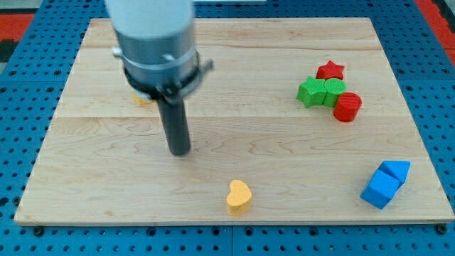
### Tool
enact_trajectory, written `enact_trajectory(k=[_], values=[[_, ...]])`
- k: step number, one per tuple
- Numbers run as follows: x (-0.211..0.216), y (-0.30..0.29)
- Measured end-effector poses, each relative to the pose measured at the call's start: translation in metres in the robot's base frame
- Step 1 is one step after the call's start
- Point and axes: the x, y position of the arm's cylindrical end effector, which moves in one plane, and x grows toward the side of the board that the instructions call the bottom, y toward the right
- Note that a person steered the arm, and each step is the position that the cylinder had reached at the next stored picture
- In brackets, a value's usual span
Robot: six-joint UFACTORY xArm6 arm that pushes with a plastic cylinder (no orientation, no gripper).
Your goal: Separate yellow heart and the yellow hexagon
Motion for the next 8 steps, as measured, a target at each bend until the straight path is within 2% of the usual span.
enact_trajectory(k=[1, 2, 3, 4, 5, 6, 7, 8], values=[[0.009, 0.096], [0.104, 0.187], [0.132, 0.189], [0.121, 0.137], [0.128, 0.077], [0.121, 0.06], [0.087, 0.011], [0.09, -0.056]])
